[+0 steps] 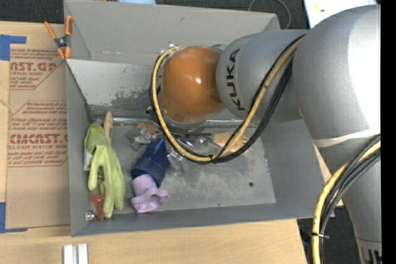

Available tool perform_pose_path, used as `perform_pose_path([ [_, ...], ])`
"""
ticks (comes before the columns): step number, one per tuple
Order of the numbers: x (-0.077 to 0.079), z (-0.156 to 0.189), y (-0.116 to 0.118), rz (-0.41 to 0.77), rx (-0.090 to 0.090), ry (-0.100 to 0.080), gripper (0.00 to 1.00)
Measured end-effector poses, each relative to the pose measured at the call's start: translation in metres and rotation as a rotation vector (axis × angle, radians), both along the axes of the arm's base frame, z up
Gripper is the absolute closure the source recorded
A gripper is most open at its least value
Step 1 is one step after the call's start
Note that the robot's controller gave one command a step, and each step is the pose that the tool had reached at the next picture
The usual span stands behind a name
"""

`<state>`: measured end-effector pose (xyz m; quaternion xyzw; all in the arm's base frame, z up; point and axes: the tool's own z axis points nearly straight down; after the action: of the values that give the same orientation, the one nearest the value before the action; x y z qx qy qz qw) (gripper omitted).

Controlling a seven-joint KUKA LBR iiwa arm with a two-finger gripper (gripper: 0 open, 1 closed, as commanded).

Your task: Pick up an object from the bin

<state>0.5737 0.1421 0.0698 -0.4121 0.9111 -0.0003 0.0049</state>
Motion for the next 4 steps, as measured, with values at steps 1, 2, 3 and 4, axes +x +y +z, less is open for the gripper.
perform_pose_path([
  [1,-0.008,0.000,0.018,0.265,0.001,-0.001,1.00],
  [2,-0.008,0.000,0.018,0.265,0.001,-0.001,1.00],
  [3,-0.010,0.033,0.018,0.265,0.000,0.008,1.00],
  [4,-0.009,0.064,0.019,0.263,0.001,0.004,1.00],
])
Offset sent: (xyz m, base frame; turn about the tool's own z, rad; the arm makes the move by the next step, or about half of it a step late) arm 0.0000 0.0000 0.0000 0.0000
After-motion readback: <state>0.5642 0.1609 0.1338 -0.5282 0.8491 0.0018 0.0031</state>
